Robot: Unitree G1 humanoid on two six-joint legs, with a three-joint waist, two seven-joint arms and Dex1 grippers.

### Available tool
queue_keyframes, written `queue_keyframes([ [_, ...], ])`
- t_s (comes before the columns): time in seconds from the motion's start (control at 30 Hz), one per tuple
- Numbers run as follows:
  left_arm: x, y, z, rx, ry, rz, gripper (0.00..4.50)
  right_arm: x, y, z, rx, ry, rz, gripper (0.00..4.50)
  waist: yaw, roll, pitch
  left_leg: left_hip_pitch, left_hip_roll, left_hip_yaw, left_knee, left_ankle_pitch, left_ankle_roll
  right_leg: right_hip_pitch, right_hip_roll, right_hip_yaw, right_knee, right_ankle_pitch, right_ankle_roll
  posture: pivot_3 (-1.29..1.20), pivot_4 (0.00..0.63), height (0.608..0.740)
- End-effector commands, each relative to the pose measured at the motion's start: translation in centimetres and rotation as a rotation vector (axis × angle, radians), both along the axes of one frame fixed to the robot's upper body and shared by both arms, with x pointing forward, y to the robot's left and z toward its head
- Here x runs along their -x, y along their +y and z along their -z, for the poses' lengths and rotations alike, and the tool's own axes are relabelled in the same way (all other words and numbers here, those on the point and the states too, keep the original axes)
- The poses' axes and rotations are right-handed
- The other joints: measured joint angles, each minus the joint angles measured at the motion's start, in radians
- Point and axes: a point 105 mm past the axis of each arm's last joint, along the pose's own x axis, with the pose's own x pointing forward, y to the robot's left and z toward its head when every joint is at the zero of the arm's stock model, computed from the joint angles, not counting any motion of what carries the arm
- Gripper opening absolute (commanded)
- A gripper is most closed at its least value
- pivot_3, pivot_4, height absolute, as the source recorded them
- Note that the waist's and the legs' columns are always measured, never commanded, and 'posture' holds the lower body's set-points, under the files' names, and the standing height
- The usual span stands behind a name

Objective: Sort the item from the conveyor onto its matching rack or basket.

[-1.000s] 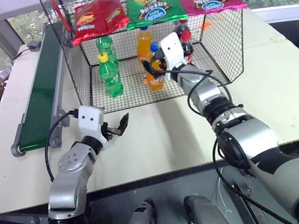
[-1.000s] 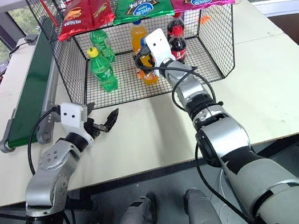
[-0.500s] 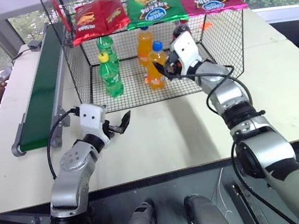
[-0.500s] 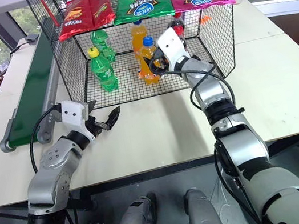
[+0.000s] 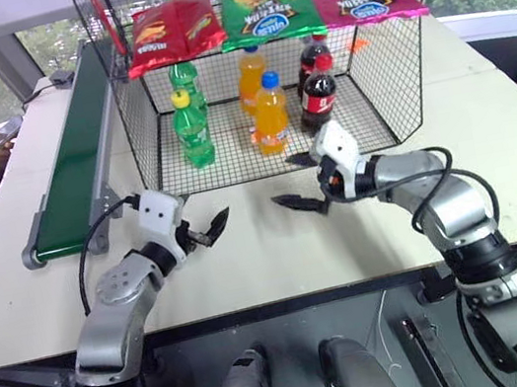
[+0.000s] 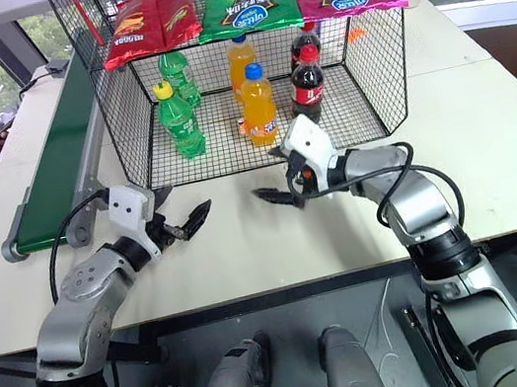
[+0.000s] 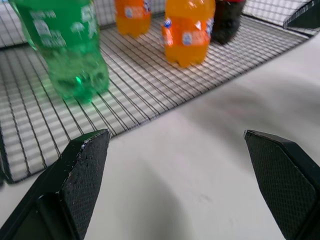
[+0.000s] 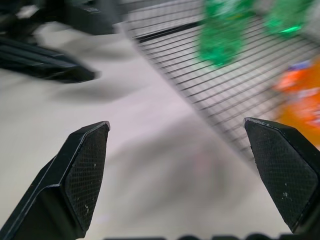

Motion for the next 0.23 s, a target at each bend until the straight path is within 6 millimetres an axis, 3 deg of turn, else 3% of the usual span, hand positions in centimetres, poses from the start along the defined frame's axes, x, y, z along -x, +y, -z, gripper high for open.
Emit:
queue_keyframes([
  [0.03,0.8,-0.6,-1.0,-0.002,-0.033,0.044,4.5,0.9,0.5,-0.9,-0.013,-0.017,-0.035,4.43,0.001,0.0,0.0,0.0,0.0,0.0,0.0,0.0,0.0,0.0,0.0,0.0,0.0,0.0,0.0,0.0,0.15,0.739],
  [0.23,1.0,-0.7,-0.5,-0.012,-0.019,0.059,4.5,1.2,0.4,0.1,-0.007,0.016,-0.019,4.43,0.002,0.0,0.0,0.0,0.0,0.0,0.0,0.0,0.0,0.0,-0.001,0.0,0.0,0.0,0.0,0.0,0.15,0.739],
])
